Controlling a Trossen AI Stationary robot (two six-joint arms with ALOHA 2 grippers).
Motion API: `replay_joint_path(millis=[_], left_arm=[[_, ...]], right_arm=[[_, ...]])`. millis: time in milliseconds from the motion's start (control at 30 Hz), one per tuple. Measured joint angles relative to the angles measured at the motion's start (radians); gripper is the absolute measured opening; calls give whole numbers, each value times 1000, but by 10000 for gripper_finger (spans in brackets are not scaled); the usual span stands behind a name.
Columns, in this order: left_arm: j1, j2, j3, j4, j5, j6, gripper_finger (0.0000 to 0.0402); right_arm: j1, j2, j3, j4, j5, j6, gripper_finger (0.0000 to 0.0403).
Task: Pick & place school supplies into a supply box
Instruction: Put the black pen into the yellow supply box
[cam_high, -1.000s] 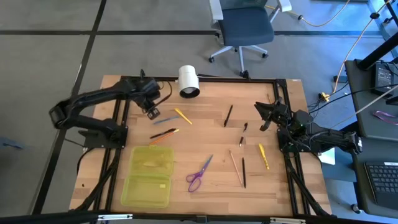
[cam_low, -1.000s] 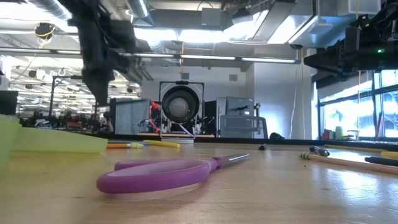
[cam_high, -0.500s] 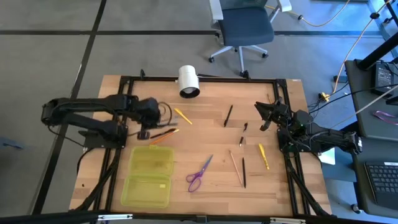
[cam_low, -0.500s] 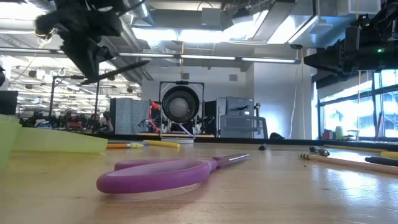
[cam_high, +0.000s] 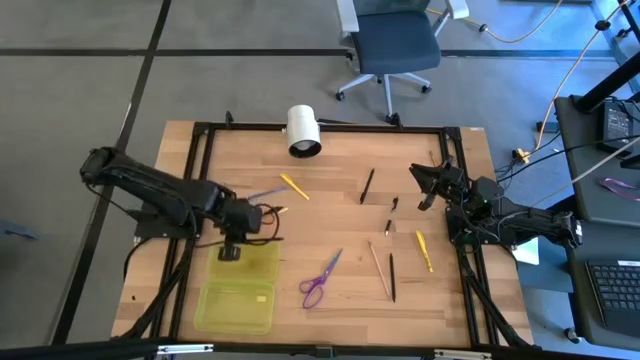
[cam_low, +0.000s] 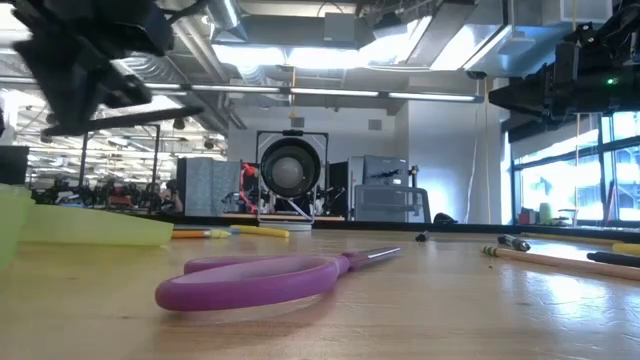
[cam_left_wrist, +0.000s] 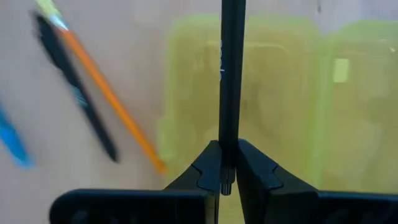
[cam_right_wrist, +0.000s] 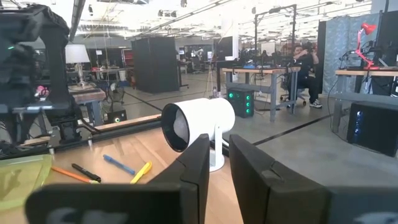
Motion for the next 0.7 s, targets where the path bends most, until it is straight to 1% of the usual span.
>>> replay_joint_path(millis=[100,267,367,533,700], left_arm=[[-70,42,0,15,22,-142,22],[-197,91,0,35,26,-377,22],[-282,105,0,101,27,-446,22],[-418,130,1,257,15,-629,22],[-534,192,1,282,16,-864,22]], right_arm=[[0,0,0,0,0,3,67],[0,0,0,0,0,28,67],[0,0,0,0,0,27,67],[0,0,0,0,0,27,67],[0,0,0,0,0,27,67]])
